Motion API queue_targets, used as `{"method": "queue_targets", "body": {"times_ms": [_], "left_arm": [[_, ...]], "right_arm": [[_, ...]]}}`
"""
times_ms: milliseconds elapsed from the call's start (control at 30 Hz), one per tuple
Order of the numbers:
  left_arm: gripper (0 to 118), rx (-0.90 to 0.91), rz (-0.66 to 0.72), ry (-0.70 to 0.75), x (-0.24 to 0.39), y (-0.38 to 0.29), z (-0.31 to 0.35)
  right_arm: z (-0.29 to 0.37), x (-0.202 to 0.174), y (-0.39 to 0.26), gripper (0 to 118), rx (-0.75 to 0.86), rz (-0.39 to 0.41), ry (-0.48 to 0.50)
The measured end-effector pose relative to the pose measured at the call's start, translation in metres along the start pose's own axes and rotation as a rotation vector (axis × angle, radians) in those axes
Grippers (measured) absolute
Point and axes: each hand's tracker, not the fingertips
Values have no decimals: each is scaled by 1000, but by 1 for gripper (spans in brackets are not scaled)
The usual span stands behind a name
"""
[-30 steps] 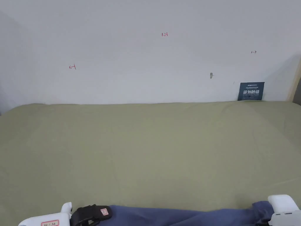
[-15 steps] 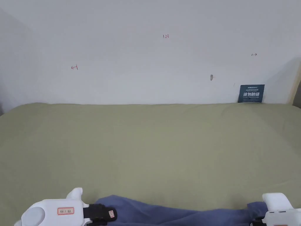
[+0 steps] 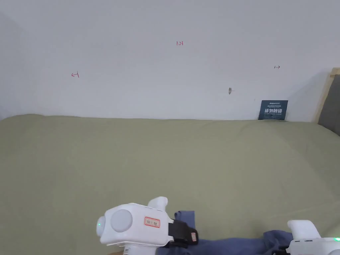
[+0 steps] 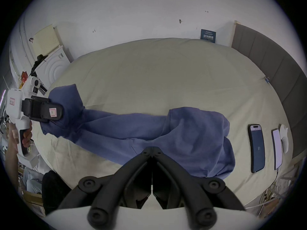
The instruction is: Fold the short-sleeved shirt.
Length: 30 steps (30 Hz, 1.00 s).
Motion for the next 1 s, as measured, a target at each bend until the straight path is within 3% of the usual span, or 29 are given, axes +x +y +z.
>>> {"method": "queue_targets", "body": {"times_ms": [33, 67, 167, 233, 267, 333, 467, 700, 833, 1000], "left_arm": [[80, -6, 9, -16, 1, -1, -6], [82, -11, 27, -45, 2, -2, -10], [82, 15, 76, -113, 0, -5, -10], [75, 31, 77, -112, -3, -7, -5], [64, 40, 77, -116, -7, -8, -2], [13, 51, 101, -133, -12, -10, 2], [11, 112, 171, -89, -24, -14, -2], [5, 14, 292, -18, -45, -40, -70], [4, -22, 336, -101, -37, -61, -118], [1, 7, 350, -136, -36, -57, -116]], "right_arm": [[-1, 1, -1, 0, -3, -2, -2], [-1, 3, -1, 0, -6, -4, -5], [-2, 5, -3, 0, -13, -4, -9], [-2, 7, -4, 0, -14, -8, -9], [-3, 7, -4, 0, -14, -9, -8], [-2, 8, -4, 0, -15, -8, -8], [0, 8, -4, 0, -10, -7, -6], [13, 5, -6, 0, 10, 24, -1], [19, 3, -4, 0, 23, 42, -7], [24, 2, -2, 0, 38, 64, 2]]}}
